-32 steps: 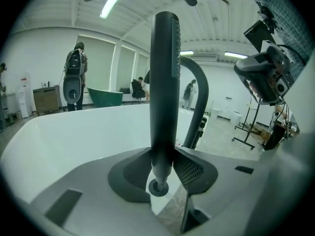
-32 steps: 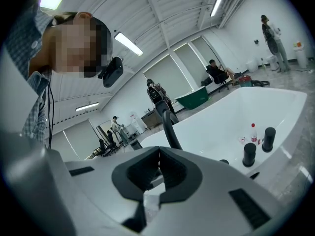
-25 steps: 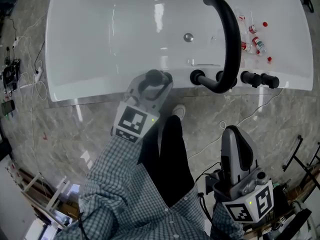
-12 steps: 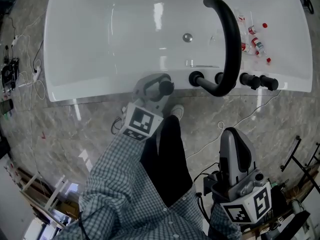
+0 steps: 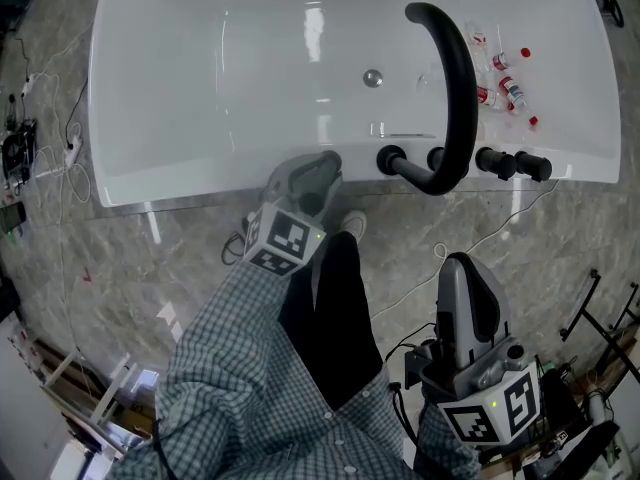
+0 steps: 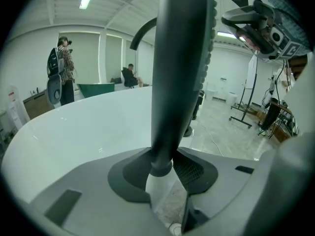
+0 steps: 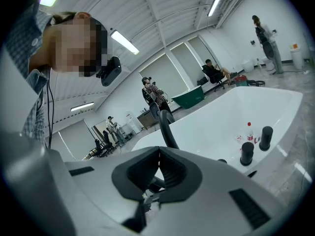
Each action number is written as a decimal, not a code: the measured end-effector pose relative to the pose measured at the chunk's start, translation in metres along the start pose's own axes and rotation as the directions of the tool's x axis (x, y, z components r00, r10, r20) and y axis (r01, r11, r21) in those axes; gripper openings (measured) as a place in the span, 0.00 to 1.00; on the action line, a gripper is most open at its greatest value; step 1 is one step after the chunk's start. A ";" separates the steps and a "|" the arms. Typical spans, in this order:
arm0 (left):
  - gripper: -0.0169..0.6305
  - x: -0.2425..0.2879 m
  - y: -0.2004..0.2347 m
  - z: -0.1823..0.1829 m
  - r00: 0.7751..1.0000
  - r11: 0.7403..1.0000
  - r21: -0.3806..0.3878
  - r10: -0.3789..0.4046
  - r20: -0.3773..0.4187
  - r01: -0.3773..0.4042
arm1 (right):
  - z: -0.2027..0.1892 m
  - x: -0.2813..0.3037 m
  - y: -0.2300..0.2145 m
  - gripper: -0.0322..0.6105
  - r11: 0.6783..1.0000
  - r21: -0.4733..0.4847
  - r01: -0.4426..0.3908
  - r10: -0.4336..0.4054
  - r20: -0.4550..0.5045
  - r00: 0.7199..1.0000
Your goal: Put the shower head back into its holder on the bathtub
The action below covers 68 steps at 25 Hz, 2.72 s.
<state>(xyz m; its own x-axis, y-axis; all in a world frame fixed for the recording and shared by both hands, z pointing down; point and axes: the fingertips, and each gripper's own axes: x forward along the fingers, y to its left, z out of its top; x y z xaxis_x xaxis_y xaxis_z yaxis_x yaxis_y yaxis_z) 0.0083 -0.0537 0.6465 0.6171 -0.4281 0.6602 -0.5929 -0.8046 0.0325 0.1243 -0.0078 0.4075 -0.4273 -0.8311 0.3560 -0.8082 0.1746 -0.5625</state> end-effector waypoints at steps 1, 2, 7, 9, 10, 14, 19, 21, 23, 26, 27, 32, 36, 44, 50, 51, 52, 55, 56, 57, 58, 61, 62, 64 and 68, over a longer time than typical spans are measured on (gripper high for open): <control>0.24 0.000 0.000 0.000 1.000 1.000 -0.005 -0.003 0.001 0.003 | 0.001 0.000 0.001 0.07 1.000 0.000 0.003 -0.003 0.001 1.000; 0.24 -0.001 0.001 0.001 1.000 1.000 -0.008 -0.008 0.002 0.008 | 0.001 0.000 0.002 0.07 1.000 0.000 0.006 -0.006 0.003 1.000; 0.24 -0.003 0.001 0.012 0.999 0.999 -0.027 -0.044 0.004 0.044 | 0.003 0.001 0.013 0.07 1.000 -0.005 0.009 -0.009 0.009 1.000; 0.24 -0.004 0.002 0.012 0.999 0.999 -0.024 -0.048 -0.006 0.048 | 0.003 0.002 0.019 0.07 1.000 -0.008 0.009 -0.009 0.010 1.000; 0.24 -0.005 0.002 0.011 0.999 0.999 -0.025 -0.048 -0.009 0.048 | 0.004 0.002 0.021 0.07 1.000 -0.011 0.008 -0.008 0.011 1.000; 0.24 -0.017 0.002 0.004 0.998 0.998 -0.026 -0.060 -0.032 0.059 | 0.006 0.001 0.032 0.07 1.000 -0.017 0.004 -0.004 0.021 1.000; 0.24 -0.058 0.014 0.005 1.000 0.995 -0.096 -0.013 -0.026 0.010 | 0.018 -0.002 0.054 0.07 0.999 -0.039 -0.006 0.007 0.026 1.000; 0.24 -0.080 0.022 0.012 1.000 0.990 -0.141 0.015 -0.006 -0.015 | 0.027 -0.002 0.066 0.07 0.998 -0.053 -0.015 0.017 0.039 0.999; 0.24 -0.106 0.030 0.023 0.999 0.978 -0.203 0.050 0.020 -0.045 | 0.037 -0.003 0.078 0.07 0.998 -0.061 -0.028 0.031 0.051 0.998; 0.10 -0.146 0.045 0.044 0.990 0.942 -0.320 0.127 0.062 -0.101 | 0.051 -0.005 0.097 0.07 0.996 -0.076 -0.046 0.050 0.053 0.997; 0.07 -0.158 0.049 0.051 0.985 0.927 -0.356 0.152 0.076 -0.115 | 0.055 -0.007 0.103 0.07 0.995 -0.086 -0.051 0.055 0.050 0.997; 0.04 -0.215 0.065 0.108 0.963 0.893 -0.429 0.222 0.150 -0.139 | 0.090 -0.011 0.130 0.07 0.982 -0.163 -0.094 0.106 0.070 0.992; 0.04 -0.269 0.058 0.166 0.942 0.899 -0.423 0.232 0.244 -0.112 | 0.124 -0.023 0.158 0.07 0.963 -0.245 -0.115 0.145 0.107 0.984; 0.04 -0.364 0.060 0.262 0.868 0.944 -0.317 0.227 0.441 -0.086 | 0.184 -0.020 0.228 0.07 0.917 -0.377 -0.132 0.221 0.204 0.954; 0.04 -0.381 0.042 0.305 0.805 0.964 -0.262 0.190 0.562 -0.045 | 0.188 -0.033 0.232 0.07 0.871 -0.480 -0.105 0.234 0.217 0.948; 0.04 -0.382 0.040 0.307 0.802 0.968 -0.248 0.179 0.570 -0.040 | 0.186 -0.033 0.233 0.07 0.863 -0.495 -0.098 0.233 0.218 0.948; 0.04 -0.384 0.039 0.308 0.800 0.971 -0.236 0.169 0.576 -0.034 | 0.186 -0.033 0.235 0.07 0.856 -0.509 -0.092 0.232 0.219 0.948; 0.04 -0.383 0.041 0.315 0.795 0.975 -0.222 0.145 0.589 -0.014 | 0.186 -0.030 0.241 0.07 0.837 -0.540 -0.086 0.236 0.216 0.947; 0.04 -0.380 0.042 0.316 0.795 0.975 -0.223 0.141 0.589 -0.007 | 0.187 -0.029 0.242 0.07 0.832 -0.547 -0.085 0.237 0.213 0.948; 0.04 -0.377 0.041 0.316 0.797 0.975 -0.224 0.136 0.589 0.000 | 0.187 -0.028 0.241 0.07 0.829 -0.553 -0.083 0.236 0.211 0.949; 0.04 -0.374 0.040 0.315 0.799 0.974 -0.225 0.129 0.588 0.008 | 0.186 -0.028 0.239 0.07 0.827 -0.557 -0.080 0.233 0.210 0.950; 0.04 -0.368 0.034 0.314 0.800 0.973 -0.229 0.109 0.591 0.036 | 0.183 -0.032 0.233 0.07 0.825 -0.561 -0.063 0.218 0.212 0.953; 0.04 -0.367 0.033 0.314 0.799 0.972 -0.232 0.104 0.593 0.045 | 0.183 -0.033 0.232 0.07 0.826 -0.561 -0.058 0.212 0.213 0.954; 0.04 -0.364 0.033 0.315 0.798 0.969 -0.240 0.096 0.595 0.062 | 0.183 -0.035 0.229 0.07 0.827 -0.560 -0.047 0.201 0.216 0.956; 0.04 -0.357 0.032 0.318 0.798 0.967 -0.241 0.078 0.598 0.086 | 0.187 -0.038 0.223 0.07 0.829 -0.559 -0.024 0.179 0.225 0.958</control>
<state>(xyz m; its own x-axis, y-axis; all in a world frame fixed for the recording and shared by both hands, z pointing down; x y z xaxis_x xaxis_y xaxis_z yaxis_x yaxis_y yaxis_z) -0.0667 -0.0575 0.1734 0.7553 -0.6503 0.0807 -0.6448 -0.7156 0.2686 0.0358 -0.0362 0.1288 -0.4630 -0.8834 0.0724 -0.8862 0.4597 -0.0581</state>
